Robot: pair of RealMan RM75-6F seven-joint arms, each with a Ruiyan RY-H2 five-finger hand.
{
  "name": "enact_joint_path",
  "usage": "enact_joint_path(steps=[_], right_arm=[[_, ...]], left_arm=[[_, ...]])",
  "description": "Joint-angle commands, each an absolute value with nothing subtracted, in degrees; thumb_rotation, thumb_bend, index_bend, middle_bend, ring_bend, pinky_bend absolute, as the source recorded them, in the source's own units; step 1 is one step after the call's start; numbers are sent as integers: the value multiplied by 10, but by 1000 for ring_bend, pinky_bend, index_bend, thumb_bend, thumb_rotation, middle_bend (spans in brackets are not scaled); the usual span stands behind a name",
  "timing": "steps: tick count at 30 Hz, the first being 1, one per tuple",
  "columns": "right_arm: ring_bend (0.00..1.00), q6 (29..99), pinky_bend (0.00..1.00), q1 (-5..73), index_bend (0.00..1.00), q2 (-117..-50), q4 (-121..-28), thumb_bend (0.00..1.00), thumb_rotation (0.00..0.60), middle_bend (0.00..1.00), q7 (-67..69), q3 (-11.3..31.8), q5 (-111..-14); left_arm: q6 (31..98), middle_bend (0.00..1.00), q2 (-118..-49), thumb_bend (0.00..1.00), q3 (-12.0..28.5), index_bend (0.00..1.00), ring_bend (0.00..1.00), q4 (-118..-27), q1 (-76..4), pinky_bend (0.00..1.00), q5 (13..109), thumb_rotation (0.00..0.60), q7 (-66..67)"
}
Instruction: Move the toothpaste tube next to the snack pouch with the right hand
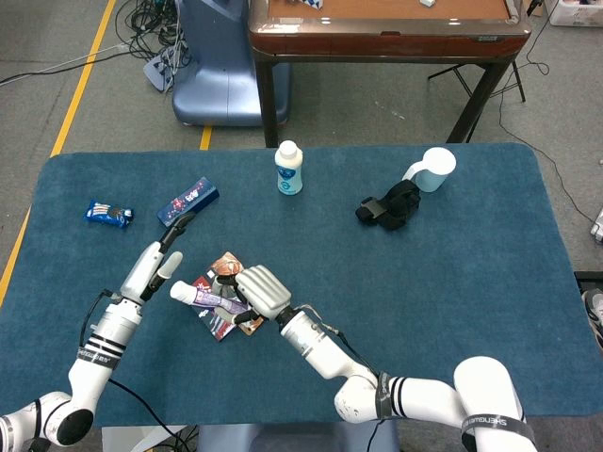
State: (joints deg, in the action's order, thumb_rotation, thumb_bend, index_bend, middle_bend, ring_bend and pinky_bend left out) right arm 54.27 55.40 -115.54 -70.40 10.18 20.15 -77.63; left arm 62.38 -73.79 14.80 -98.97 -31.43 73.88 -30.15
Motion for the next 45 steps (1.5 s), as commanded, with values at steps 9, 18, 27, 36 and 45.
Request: enact_joint_path(steps=[9,18,27,36,45], right_arm=[[717,528,759,568,821,-1168,-690,775,600,737,98,216,-749],[721,521,759,577,826,-1178,-685,776,600,739,91,229,-726],[727,522,759,581,833,-1190,-684,794,600,743,85,239,-705],[728,510,759,581,834,-1174,-695,795,600,742,67,229,-702],[714,449,757,574,833,-1067,-758,794,600,725,-45,183,-679]], left_arm=[[629,0,-774,31,139,0,16,-964,-321,56,757,0,-299],[641,0,-802,21,140,0,0,-948,-326,56,765,0,-286],[655,0,-822,19,142,0,0,-939,-326,50,765,0,-275],[652,0,-814,19,145,0,0,-940,-326,47,763,0,-272],[650,0,-771,19,144,0,0,-938,-323,47,777,0,-262]])
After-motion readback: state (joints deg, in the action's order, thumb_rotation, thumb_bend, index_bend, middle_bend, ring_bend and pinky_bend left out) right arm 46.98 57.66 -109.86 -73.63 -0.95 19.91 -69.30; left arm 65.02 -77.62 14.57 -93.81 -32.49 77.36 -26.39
